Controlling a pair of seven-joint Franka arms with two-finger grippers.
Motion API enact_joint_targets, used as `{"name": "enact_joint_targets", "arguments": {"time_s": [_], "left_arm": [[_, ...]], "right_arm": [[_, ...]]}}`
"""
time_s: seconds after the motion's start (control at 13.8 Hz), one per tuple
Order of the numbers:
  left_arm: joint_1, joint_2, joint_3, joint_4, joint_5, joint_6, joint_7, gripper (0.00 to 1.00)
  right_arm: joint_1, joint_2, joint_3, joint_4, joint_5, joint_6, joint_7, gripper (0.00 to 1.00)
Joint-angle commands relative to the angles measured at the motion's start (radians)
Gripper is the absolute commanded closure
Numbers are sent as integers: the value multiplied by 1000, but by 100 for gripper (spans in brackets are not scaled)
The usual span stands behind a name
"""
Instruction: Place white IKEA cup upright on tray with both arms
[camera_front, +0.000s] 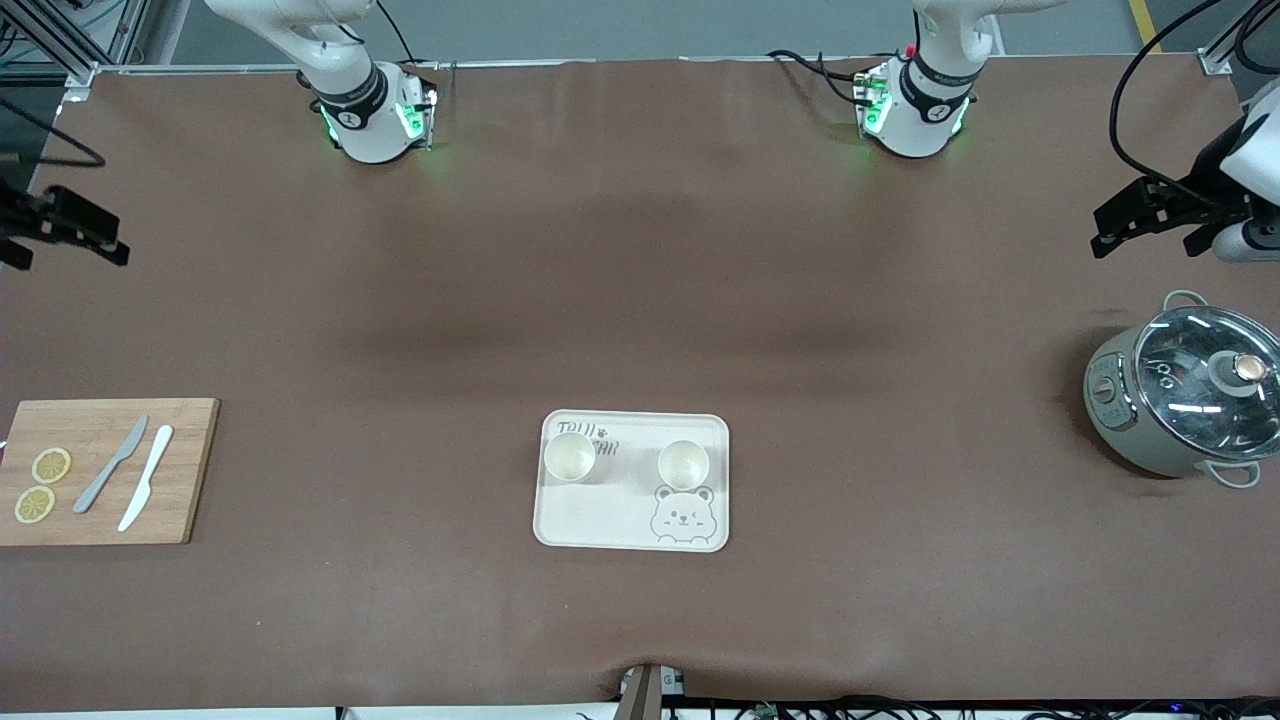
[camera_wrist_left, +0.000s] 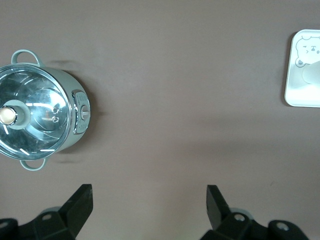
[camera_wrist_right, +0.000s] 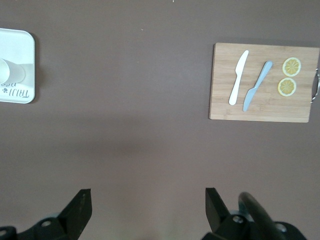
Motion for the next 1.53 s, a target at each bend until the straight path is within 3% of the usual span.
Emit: {"name": "enact_joint_targets", "arguments": {"time_s": [0.0, 0.22, 0.58, 1.45], "left_arm": [[6, -36, -10, -20, -10, -7, -22, 0], [6, -36, -24, -22, -10, -7, -31, 0], [3, -33, -38, -23, 1, -4, -114, 0], [8, -20, -44, -9, 21, -12, -73, 0]], "right_arm": [[4, -56, 20, -43, -41, 4, -12, 0], [4, -60, 20, -46, -30, -73, -7, 0], [7, -65, 20, -53, 7, -56, -9, 0], [2, -57, 20, -48, 8, -39, -10, 0]]}}
